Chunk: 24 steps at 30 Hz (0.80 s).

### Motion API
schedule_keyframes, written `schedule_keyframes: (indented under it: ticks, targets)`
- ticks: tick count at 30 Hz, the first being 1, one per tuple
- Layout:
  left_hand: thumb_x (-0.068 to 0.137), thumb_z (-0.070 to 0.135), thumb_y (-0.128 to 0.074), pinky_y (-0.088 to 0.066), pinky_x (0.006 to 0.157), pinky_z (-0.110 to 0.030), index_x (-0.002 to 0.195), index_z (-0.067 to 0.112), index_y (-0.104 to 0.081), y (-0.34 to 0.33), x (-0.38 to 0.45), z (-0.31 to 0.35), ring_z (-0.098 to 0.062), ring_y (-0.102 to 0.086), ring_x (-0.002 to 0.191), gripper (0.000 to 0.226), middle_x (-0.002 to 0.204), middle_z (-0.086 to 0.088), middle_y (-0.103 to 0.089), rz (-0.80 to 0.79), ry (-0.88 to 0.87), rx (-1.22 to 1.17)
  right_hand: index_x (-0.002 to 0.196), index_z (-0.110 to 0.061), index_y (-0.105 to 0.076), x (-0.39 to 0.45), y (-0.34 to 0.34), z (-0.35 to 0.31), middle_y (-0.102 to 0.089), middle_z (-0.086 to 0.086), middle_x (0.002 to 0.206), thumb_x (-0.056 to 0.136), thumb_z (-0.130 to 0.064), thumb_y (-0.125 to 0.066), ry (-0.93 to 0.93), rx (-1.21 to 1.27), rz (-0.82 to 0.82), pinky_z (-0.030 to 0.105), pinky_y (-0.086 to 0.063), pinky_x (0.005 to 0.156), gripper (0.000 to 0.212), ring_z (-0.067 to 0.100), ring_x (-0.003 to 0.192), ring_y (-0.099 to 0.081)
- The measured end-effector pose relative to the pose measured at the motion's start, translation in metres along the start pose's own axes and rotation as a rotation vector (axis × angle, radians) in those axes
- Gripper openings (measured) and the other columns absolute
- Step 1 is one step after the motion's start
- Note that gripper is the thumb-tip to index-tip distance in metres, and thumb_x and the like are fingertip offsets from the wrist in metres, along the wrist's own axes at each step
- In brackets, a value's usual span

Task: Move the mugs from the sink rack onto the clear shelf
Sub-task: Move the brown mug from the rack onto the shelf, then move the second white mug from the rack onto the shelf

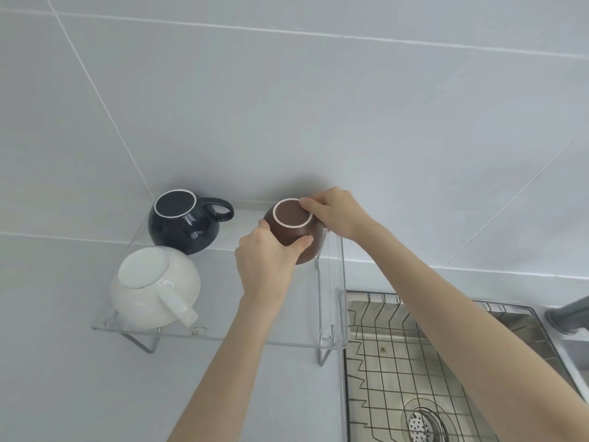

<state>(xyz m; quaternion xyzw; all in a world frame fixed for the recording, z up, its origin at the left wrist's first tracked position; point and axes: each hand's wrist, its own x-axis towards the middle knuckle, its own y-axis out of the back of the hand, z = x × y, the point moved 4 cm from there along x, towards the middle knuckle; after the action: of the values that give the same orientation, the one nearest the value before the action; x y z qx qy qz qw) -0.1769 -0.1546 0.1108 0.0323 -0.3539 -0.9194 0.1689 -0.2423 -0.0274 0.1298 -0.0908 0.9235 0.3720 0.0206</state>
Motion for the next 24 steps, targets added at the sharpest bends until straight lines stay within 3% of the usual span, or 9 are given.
schedule_keyframes:
  ticks: [4, 8, 11, 15, 17, 20, 24]
  targets:
    - [0.066, 0.052, -0.069, -0.048, 0.074, -0.037, 0.104, 0.008, -0.059, -0.001, -0.002, 0.004, -0.034, -0.062, 0.095, 0.059, 0.098, -0.013, -0.071, -0.023, -0.004, 0.086, 0.078, 0.003, -0.068, -0.005, 0.007, 0.0, -0.054, 0.013, 0.063, 0.085, -0.03, -0.056, 0.049, 0.036, 0.113, 0.032, -0.043, 0.06, 0.036, 0.024, 0.061, -0.046]
    - [0.073, 0.052, -0.064, -0.044, 0.077, -0.039, 0.121, 0.006, -0.045, -0.002, -0.013, 0.017, -0.032, -0.053, 0.113, 0.069, 0.117, -0.012, -0.057, -0.069, -0.045, 0.193, 0.074, 0.003, -0.06, -0.021, 0.031, 0.019, -0.059, 0.016, 0.068, 0.089, -0.026, -0.049, 0.02, 0.17, 0.188, 0.031, -0.045, 0.064, 0.034, 0.025, 0.066, -0.049]
    - [0.079, 0.042, -0.061, -0.041, 0.094, -0.036, 0.136, 0.01, -0.036, -0.006, -0.032, 0.038, -0.025, -0.04, 0.13, 0.07, 0.14, -0.007, -0.044, -0.019, -0.236, 0.142, 0.113, -0.013, -0.065, -0.042, 0.055, 0.054, -0.068, 0.008, 0.111, 0.091, -0.028, -0.047, -0.057, 0.285, 0.237, 0.032, -0.044, 0.098, 0.032, 0.018, 0.104, -0.06]
    - [0.08, 0.028, -0.059, -0.033, 0.101, -0.023, 0.126, 0.007, -0.052, -0.032, -0.081, 0.074, -0.025, -0.046, 0.129, 0.051, 0.135, -0.012, -0.053, -0.021, -0.543, -0.039, 0.121, -0.015, -0.058, -0.094, 0.086, 0.122, -0.067, 0.006, 0.113, 0.093, -0.026, -0.042, -0.191, 0.398, 0.332, 0.035, -0.046, 0.097, 0.034, 0.019, 0.107, -0.062]
    - [0.079, 0.025, -0.059, -0.032, 0.1, -0.02, 0.122, 0.007, -0.056, -0.062, -0.105, 0.084, -0.024, -0.051, 0.124, 0.047, 0.13, -0.011, -0.057, -0.165, -0.553, -0.126, 0.118, -0.013, -0.059, -0.132, 0.101, 0.16, -0.066, 0.008, 0.111, 0.094, -0.024, -0.042, -0.281, 0.448, 0.394, 0.035, -0.045, 0.095, 0.032, 0.021, 0.106, -0.061]
    - [0.081, 0.024, -0.064, -0.037, 0.106, -0.028, 0.128, 0.012, -0.052, -0.118, -0.132, 0.086, -0.017, -0.05, 0.124, 0.05, 0.133, -0.005, -0.056, -0.522, -0.406, -0.237, 0.105, -0.017, -0.063, -0.183, 0.112, 0.215, -0.064, 0.009, 0.113, 0.093, -0.025, -0.044, -0.428, 0.489, 0.465, 0.037, -0.042, 0.099, 0.024, 0.021, 0.106, -0.06]
    - [0.082, 0.028, -0.063, -0.034, 0.111, -0.037, 0.135, 0.014, -0.043, -0.192, -0.162, 0.077, -0.019, -0.043, 0.131, 0.059, 0.141, -0.007, -0.048, -0.846, -0.302, -0.149, 0.092, -0.013, -0.066, -0.23, 0.102, 0.284, -0.064, 0.02, 0.113, 0.088, -0.028, -0.05, -0.628, 0.512, 0.527, 0.043, -0.041, 0.104, 0.022, 0.029, 0.113, -0.058]
